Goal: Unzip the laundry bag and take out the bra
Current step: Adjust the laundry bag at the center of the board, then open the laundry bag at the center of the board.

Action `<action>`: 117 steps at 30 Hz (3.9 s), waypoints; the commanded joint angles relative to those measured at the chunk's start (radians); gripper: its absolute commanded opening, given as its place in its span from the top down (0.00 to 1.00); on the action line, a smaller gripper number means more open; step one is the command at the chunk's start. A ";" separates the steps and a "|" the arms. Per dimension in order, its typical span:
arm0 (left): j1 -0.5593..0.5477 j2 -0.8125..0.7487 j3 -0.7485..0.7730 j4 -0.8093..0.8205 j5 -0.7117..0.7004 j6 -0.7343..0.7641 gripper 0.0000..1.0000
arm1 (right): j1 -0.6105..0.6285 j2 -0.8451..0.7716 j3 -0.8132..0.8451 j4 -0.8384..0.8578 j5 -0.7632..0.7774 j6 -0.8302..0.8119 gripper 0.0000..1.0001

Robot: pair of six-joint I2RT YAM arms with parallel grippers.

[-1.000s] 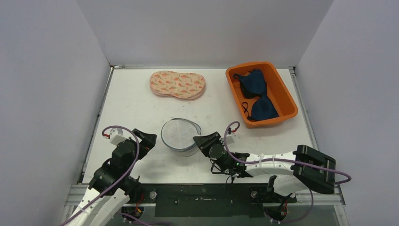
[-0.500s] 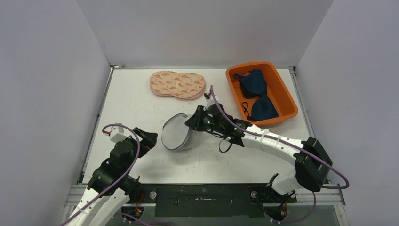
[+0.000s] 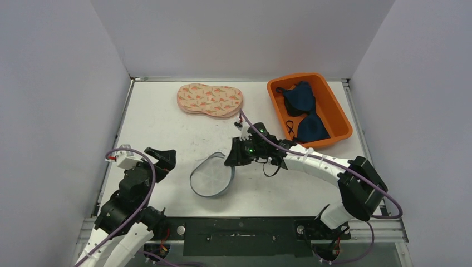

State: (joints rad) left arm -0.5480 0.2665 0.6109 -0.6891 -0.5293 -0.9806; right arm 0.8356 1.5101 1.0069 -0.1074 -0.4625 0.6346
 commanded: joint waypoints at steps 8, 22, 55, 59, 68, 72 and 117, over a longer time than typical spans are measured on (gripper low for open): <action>0.003 0.095 -0.089 0.123 0.123 -0.004 0.09 | -0.153 -0.162 -0.205 0.044 -0.065 -0.013 0.95; 0.004 0.109 -0.092 0.071 0.101 -0.028 0.08 | 0.258 -0.254 0.185 -0.445 0.657 -0.249 0.23; 0.005 0.071 -0.135 0.051 0.128 -0.072 0.08 | 0.738 0.152 0.359 -0.418 1.219 -0.526 0.89; 0.005 0.084 -0.139 0.113 0.177 -0.050 0.09 | 0.727 0.074 0.310 -0.365 1.178 -0.487 0.95; 0.005 0.155 -0.156 0.293 0.388 0.007 0.09 | 0.529 -0.235 0.032 -0.137 1.053 -0.215 0.95; 0.005 0.189 -0.185 0.432 0.525 0.049 0.09 | 0.436 -0.376 -0.122 -0.031 0.983 -0.099 0.95; -0.137 0.572 -0.002 0.423 0.347 0.173 1.00 | 0.442 -0.760 -0.282 -0.016 1.191 -0.052 0.95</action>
State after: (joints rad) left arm -0.6918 0.8761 0.5953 -0.2890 -0.1360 -0.8005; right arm 1.2724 0.8673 0.7811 -0.0830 0.5652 0.5800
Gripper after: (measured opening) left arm 0.018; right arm 0.071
